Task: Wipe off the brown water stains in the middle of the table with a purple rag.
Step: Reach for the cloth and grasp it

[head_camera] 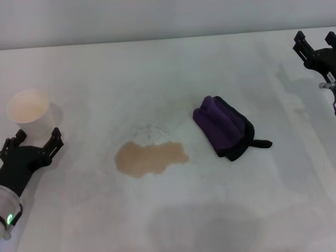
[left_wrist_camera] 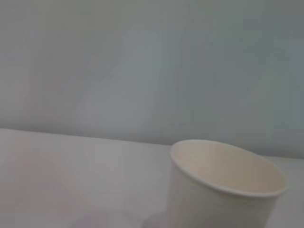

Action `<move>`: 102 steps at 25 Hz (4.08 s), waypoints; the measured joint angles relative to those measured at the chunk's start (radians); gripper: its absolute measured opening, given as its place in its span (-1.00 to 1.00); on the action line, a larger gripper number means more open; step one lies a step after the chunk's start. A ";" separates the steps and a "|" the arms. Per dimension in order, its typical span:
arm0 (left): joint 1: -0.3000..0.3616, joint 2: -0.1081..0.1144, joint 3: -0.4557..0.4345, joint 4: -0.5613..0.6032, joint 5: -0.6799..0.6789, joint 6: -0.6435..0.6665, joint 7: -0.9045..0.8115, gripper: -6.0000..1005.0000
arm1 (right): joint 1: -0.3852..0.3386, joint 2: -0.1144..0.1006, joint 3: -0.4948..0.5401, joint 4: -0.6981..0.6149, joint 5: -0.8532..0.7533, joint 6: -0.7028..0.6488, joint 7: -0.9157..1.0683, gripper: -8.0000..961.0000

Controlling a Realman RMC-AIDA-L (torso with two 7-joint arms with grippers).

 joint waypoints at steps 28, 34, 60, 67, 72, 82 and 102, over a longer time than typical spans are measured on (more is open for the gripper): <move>0.267 -0.001 0.000 0.014 0.013 0.382 -0.012 0.78 | 0.032 -0.010 -0.525 -0.405 -0.410 -0.250 0.674 0.78; 0.254 -0.001 0.000 0.011 0.012 0.380 -0.013 0.78 | 0.034 -0.018 -0.820 -0.657 -0.686 -0.437 1.053 0.78; 0.205 0.003 -0.001 -0.008 -0.032 0.380 -0.012 0.78 | -0.082 -0.011 -0.846 -1.331 -1.527 0.076 1.789 0.78; 0.202 0.003 -0.002 -0.008 -0.032 0.380 -0.012 0.78 | -0.038 -0.008 -0.868 -1.218 -1.525 0.058 1.809 0.78; 0.201 0.003 -0.002 -0.008 -0.032 0.384 -0.013 0.78 | -0.007 -0.008 -0.870 -1.135 -1.525 0.021 1.812 0.69; 0.201 0.004 -0.001 -0.013 -0.032 0.389 -0.012 0.78 | 0.018 -0.006 -0.874 -1.069 -1.527 -0.030 1.813 0.30; 0.206 0.005 -0.001 -0.034 -0.032 0.406 -0.013 0.78 | 0.028 -0.005 -0.915 -1.033 -1.528 -0.084 1.840 -0.61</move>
